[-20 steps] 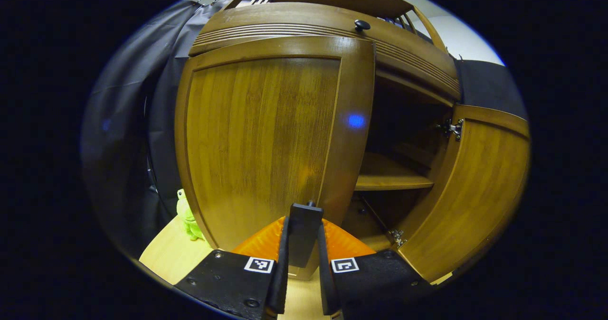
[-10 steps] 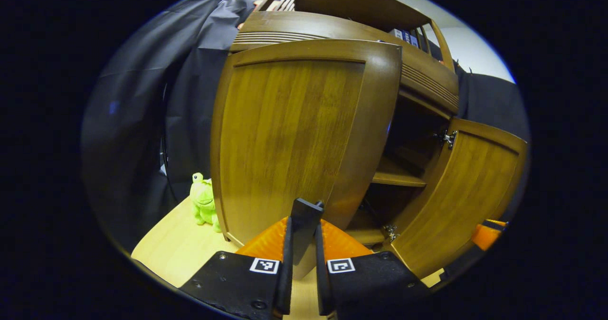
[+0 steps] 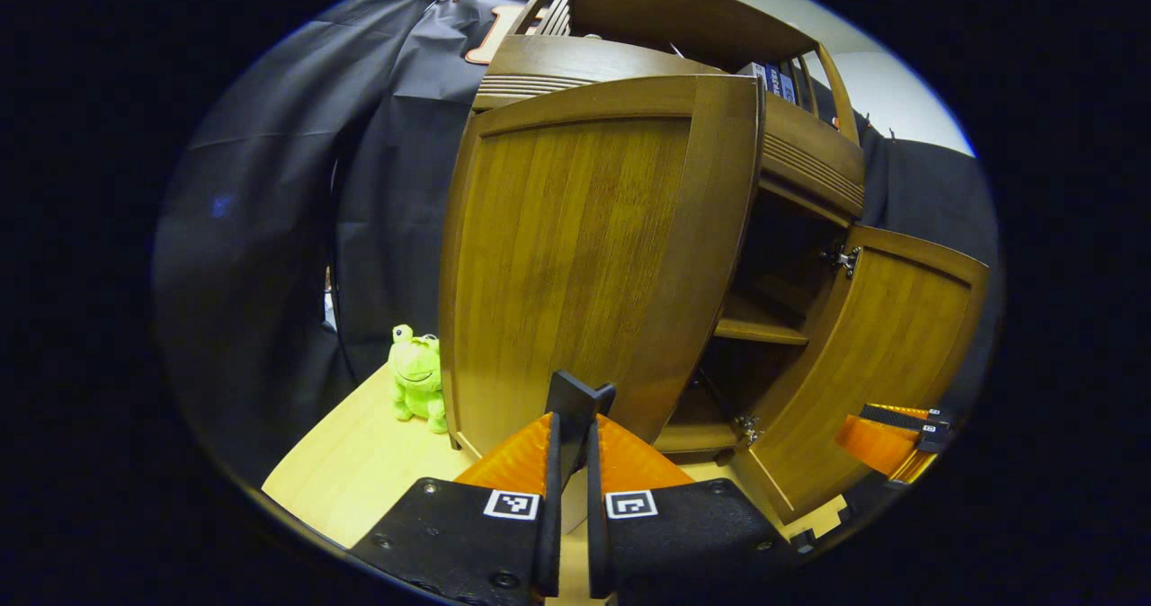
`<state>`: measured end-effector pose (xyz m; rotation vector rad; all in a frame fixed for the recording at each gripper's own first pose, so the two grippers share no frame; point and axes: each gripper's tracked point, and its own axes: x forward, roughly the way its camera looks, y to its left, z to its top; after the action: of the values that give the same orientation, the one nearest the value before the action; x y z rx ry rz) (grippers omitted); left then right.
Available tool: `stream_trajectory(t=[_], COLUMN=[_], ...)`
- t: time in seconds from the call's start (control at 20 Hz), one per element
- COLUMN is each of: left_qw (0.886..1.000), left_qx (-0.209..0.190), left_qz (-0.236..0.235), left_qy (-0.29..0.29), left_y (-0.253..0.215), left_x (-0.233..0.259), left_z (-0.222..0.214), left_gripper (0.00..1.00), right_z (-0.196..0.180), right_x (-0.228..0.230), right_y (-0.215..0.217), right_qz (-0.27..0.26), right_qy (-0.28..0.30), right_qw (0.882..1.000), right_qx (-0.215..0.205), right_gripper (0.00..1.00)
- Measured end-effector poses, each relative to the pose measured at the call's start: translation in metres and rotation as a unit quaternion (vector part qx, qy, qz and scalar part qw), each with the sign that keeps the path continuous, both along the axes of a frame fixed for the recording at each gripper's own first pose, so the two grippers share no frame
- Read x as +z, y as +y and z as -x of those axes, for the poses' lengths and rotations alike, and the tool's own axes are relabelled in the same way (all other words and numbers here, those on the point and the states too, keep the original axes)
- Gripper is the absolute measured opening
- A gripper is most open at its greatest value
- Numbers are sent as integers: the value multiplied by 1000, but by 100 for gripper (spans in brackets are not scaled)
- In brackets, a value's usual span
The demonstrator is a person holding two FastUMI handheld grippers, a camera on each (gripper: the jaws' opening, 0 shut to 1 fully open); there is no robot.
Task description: Open the right door of the double-door shoe cabinet with the right hand, and open the left door with the left hand.
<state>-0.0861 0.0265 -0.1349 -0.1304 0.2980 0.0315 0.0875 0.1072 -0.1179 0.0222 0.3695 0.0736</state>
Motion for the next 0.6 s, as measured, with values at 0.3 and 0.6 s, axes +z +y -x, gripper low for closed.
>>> stream_trajectory(t=[0.3,0.6], left_qw=[999,996], left_qx=[18,50], left_qz=[-32,-68], left_qy=[-1,-2], left_y=[25,67], left_x=[3,8], left_z=[21,45], left_gripper=[5,5], right_z=[-4,-6], right_x=[-6,-16], right_y=[19,38], right_qz=[-13,-23], right_qy=[10,25], right_qw=[999,998], right_qx=[31,54], right_gripper=[47,47])
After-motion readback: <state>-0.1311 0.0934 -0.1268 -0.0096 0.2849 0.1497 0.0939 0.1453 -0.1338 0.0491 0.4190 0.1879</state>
